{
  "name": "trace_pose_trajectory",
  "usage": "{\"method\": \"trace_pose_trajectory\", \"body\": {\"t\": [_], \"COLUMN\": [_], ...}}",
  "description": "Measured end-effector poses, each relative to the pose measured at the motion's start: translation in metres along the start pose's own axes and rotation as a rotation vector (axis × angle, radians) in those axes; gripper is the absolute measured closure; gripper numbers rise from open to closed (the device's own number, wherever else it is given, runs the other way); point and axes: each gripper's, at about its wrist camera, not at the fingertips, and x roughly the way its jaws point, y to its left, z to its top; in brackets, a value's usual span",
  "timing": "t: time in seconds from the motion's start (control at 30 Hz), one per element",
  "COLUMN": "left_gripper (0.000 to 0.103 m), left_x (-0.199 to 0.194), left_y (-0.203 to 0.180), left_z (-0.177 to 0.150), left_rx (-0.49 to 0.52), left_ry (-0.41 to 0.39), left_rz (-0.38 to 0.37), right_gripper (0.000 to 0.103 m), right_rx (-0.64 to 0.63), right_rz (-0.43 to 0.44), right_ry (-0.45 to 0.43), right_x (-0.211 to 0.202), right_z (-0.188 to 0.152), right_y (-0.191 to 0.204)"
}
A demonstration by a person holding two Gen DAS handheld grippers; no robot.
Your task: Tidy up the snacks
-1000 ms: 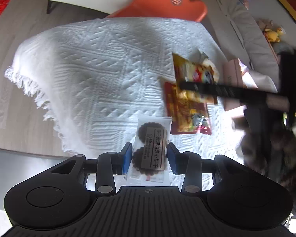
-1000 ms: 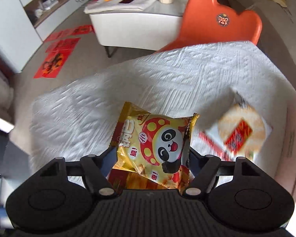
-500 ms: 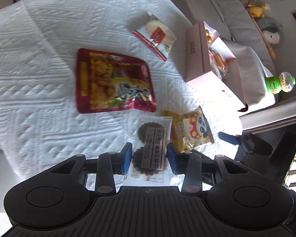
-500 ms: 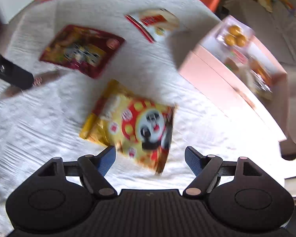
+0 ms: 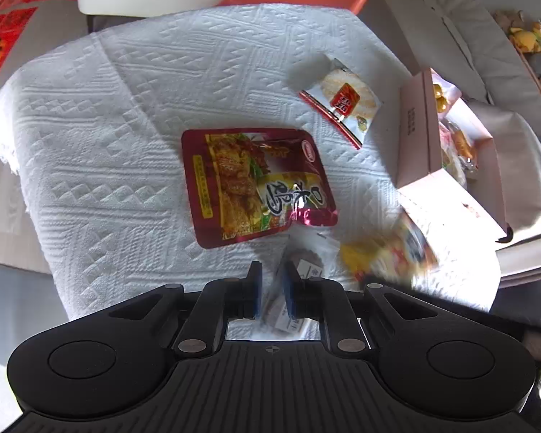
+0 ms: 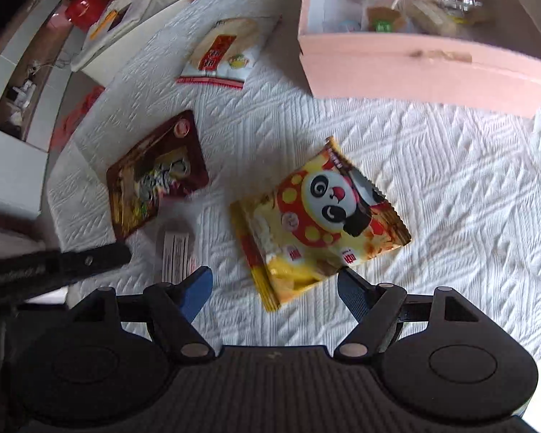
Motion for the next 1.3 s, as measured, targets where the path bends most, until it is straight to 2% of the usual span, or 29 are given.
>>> {"method": "trace_pose_trajectory", "body": {"t": [0.03, 0.1, 0.17, 0.27, 0.37, 0.4, 0.47, 0.5, 0.57, 0.63, 0.7, 0.73, 0.8, 0.9, 0.97, 1.0, 1.03, 1.13, 1.3], "left_gripper": [0.088, 0.086, 0.084, 0.082, 0.080, 0.076, 0.066, 0.060, 0.064, 0.067, 0.066, 0.057, 0.051, 0.040, 0.023, 0.020, 0.018, 0.019, 0.023], "left_x": [0.000, 0.001, 0.007, 0.020, 0.037, 0.043, 0.044, 0.044, 0.044, 0.043, 0.046, 0.049, 0.052, 0.056, 0.060, 0.064, 0.066, 0.065, 0.060], "left_y": [-0.001, -0.011, -0.025, -0.047, -0.064, -0.067, -0.075, -0.077, -0.074, -0.070, -0.066, -0.062, -0.058, -0.064, -0.071, -0.072, -0.074, -0.068, -0.060], "left_z": [0.000, -0.004, -0.011, -0.022, -0.032, -0.035, -0.039, -0.039, -0.036, -0.033, -0.028, -0.025, -0.021, -0.022, -0.025, -0.025, -0.025, -0.022, -0.023], "left_rx": [0.010, 0.054, 0.132, 0.261, 0.369, 0.389, 0.439, 0.446, 0.423, 0.411, 0.400, 0.383, 0.361, 0.394, 0.413, 0.410, 0.402, 0.341, 0.308], "left_ry": [0.014, 0.033, 0.049, 0.064, 0.106, 0.123, 0.104, 0.101, 0.073, 0.032, 0.025, 0.036, 0.053, 0.073, 0.094, 0.101, 0.104, 0.097, 0.081], "left_rz": [-0.025, -0.045, -0.020, 0.052, 0.118, 0.118, 0.100, 0.090, 0.092, 0.137, 0.195, 0.198, 0.168, 0.169, 0.146, 0.131, 0.123, 0.098, 0.081], "right_gripper": [0.026, 0.026, 0.026, 0.026, 0.025, 0.024, 0.019, 0.017, 0.014, 0.005, 0.000, 0.000, 0.000, 0.000, 0.000, 0.001, 0.008, 0.015, 0.015], "right_rx": [-0.002, -0.027, -0.103, -0.191, -0.180, -0.167, -0.158, -0.161, -0.165, -0.158, -0.132, -0.126, -0.139, -0.151, -0.169, -0.174, -0.176, -0.174, -0.172], "right_rz": [-0.039, -0.117, -0.171, -0.271, -0.276, -0.263, -0.248, -0.246, -0.245, -0.250, -0.258, -0.256, -0.256, -0.254, -0.254, -0.255, -0.248, -0.206, -0.088], "right_ry": [-0.031, -0.037, -0.029, -0.039, -0.031, -0.030, -0.036, -0.048, -0.082, -0.108, -0.123, -0.135, -0.144, -0.157, -0.145, -0.134, -0.134, -0.183, -0.174], "right_x": [0.005, 0.016, 0.021, 0.015, 0.006, 0.002, -0.001, -0.001, -0.001, -0.001, 0.002, 0.002, 0.003, 0.003, 0.004, 0.003, 0.002, -0.010, 0.003], "right_z": [0.006, 0.020, 0.024, 0.011, -0.006, -0.012, -0.021, -0.026, -0.033, -0.040, -0.043, -0.044, -0.045, -0.049, -0.047, -0.044, -0.041, -0.021, 0.035], "right_y": [0.005, 0.008, 0.006, -0.007, -0.032, -0.040, -0.048, -0.050, -0.052, -0.052, -0.052, -0.054, -0.055, -0.051, -0.050, -0.048, -0.045, -0.029, -0.005]}}
